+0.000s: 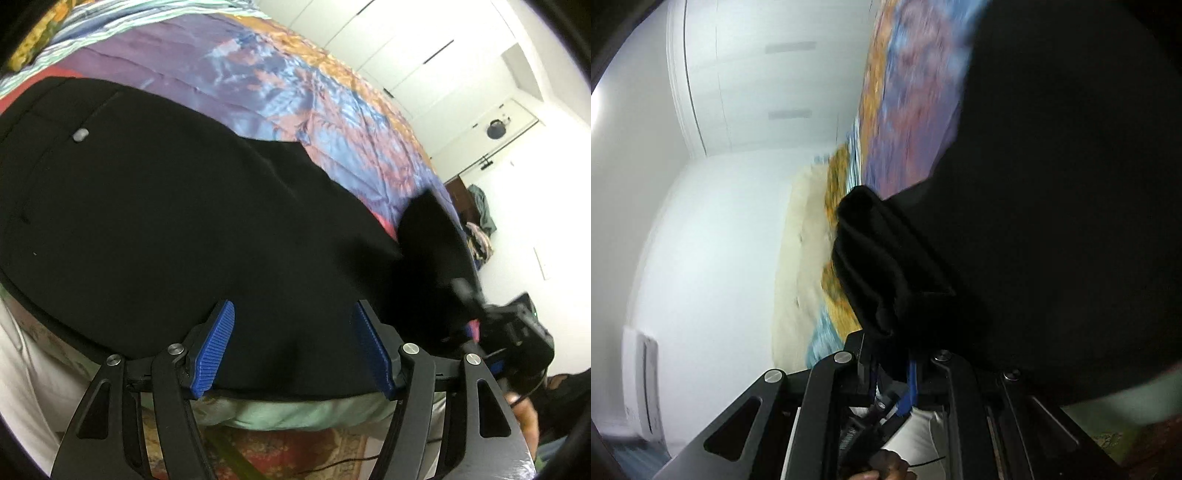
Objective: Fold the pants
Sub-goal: 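Fold the held leg over the trousers with the right tool and release both tools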
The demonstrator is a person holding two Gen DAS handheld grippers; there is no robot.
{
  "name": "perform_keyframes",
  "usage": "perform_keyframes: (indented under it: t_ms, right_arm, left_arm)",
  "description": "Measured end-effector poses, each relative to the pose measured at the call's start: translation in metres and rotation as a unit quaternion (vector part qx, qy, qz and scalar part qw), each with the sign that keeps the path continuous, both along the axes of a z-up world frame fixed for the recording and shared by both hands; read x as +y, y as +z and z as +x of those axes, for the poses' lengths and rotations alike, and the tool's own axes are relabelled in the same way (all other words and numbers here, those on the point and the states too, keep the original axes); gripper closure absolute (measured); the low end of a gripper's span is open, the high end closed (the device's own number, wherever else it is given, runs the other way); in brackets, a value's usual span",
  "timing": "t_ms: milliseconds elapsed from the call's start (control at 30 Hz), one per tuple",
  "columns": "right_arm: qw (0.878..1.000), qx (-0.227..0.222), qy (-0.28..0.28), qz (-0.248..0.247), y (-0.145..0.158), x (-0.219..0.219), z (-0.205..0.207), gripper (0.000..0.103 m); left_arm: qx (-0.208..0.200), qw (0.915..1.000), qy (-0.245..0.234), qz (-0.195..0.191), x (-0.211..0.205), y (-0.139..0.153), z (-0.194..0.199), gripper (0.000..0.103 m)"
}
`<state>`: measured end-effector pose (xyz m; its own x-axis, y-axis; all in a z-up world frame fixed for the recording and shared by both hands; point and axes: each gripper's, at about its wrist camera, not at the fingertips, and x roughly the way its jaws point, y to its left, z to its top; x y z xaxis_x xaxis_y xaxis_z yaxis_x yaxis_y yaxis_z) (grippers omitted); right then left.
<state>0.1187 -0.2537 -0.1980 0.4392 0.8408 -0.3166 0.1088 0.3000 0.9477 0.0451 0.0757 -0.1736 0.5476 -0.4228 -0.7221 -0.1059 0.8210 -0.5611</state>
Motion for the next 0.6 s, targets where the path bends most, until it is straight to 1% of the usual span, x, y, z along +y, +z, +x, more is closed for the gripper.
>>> perform_keyframes:
  t_ms: [33, 67, 100, 133, 167, 200, 233, 267, 300, 333, 367, 400, 433, 467, 533, 600]
  right_arm:
    - [1.000, -0.006, 0.019, -0.021, 0.000, 0.015, 0.002, 0.090]
    - [0.998, -0.016, 0.039, -0.055, 0.000, 0.031, 0.006, 0.088]
    - [0.991, -0.030, 0.063, -0.117, 0.002, 0.047, 0.006, 0.080]
    - [0.974, -0.048, 0.095, -0.199, 0.006, 0.063, 0.008, 0.069]
    - [0.953, -0.077, 0.127, -0.264, 0.012, 0.077, 0.007, 0.064]
    - [0.941, -0.096, 0.141, -0.292, 0.016, 0.084, 0.002, 0.055]
    - [0.919, -0.132, 0.160, -0.335, 0.028, 0.092, -0.005, 0.039]
    - [0.905, -0.157, 0.164, -0.360, 0.038, 0.094, -0.013, 0.028]
    - [0.897, -0.175, 0.162, -0.372, 0.045, 0.093, -0.018, 0.007]
    - [0.885, -0.204, 0.157, -0.389, 0.056, 0.089, -0.026, 0.002]
    - [0.874, -0.229, 0.156, -0.399, 0.065, 0.083, -0.035, 0.002]
    - [0.868, -0.241, 0.157, -0.405, 0.069, 0.078, -0.046, 0.002]
    - [0.860, -0.255, 0.152, -0.415, 0.075, 0.072, -0.054, 0.002]
    - [0.855, -0.265, 0.141, -0.423, 0.079, 0.063, -0.061, 0.002]
    - [0.854, -0.269, 0.122, -0.428, 0.083, 0.051, -0.067, 0.002]
    - [0.860, -0.264, 0.104, -0.425, 0.083, 0.032, -0.066, 0.002]
  left_arm:
    - [0.000, 1.0000, 0.001, -0.002, 0.001, 0.000, -0.001, 0.035]
    - [0.001, 1.0000, 0.002, -0.006, 0.001, -0.001, -0.001, 0.035]
    - [0.002, 0.9999, 0.003, -0.010, 0.002, -0.002, -0.001, 0.035]
    - [0.002, 0.9999, 0.003, -0.014, 0.003, -0.003, -0.001, 0.035]
    - [0.002, 0.9998, 0.003, -0.020, 0.004, -0.003, -0.001, 0.034]
    - [0.002, 0.9996, 0.004, -0.028, 0.005, -0.002, -0.002, 0.034]
    - [0.003, 0.9993, 0.006, -0.036, 0.006, -0.003, -0.002, 0.033]
    - [0.005, 0.9988, 0.007, -0.048, 0.007, -0.003, -0.002, 0.033]
    - [0.008, 0.9978, 0.004, -0.066, 0.007, -0.002, -0.002, 0.032]
    - [0.008, 0.9966, -0.004, -0.081, 0.004, -0.001, -0.001, 0.032]
    - [0.007, 0.9958, -0.013, -0.090, 0.000, 0.002, 0.000, 0.032]
    - [0.003, 0.9952, -0.030, -0.093, -0.007, 0.005, 0.003, 0.032]
    - [-0.001, 0.9949, -0.046, -0.089, -0.016, 0.008, 0.004, 0.031]
    - [-0.001, 0.9948, -0.062, -0.081, -0.024, 0.011, 0.008, 0.028]
    - [0.013, 0.9939, -0.092, -0.059, -0.043, 0.009, 0.016, 0.027]
    - [0.035, 0.9922, -0.113, -0.038, -0.059, 0.001, 0.029, 0.027]
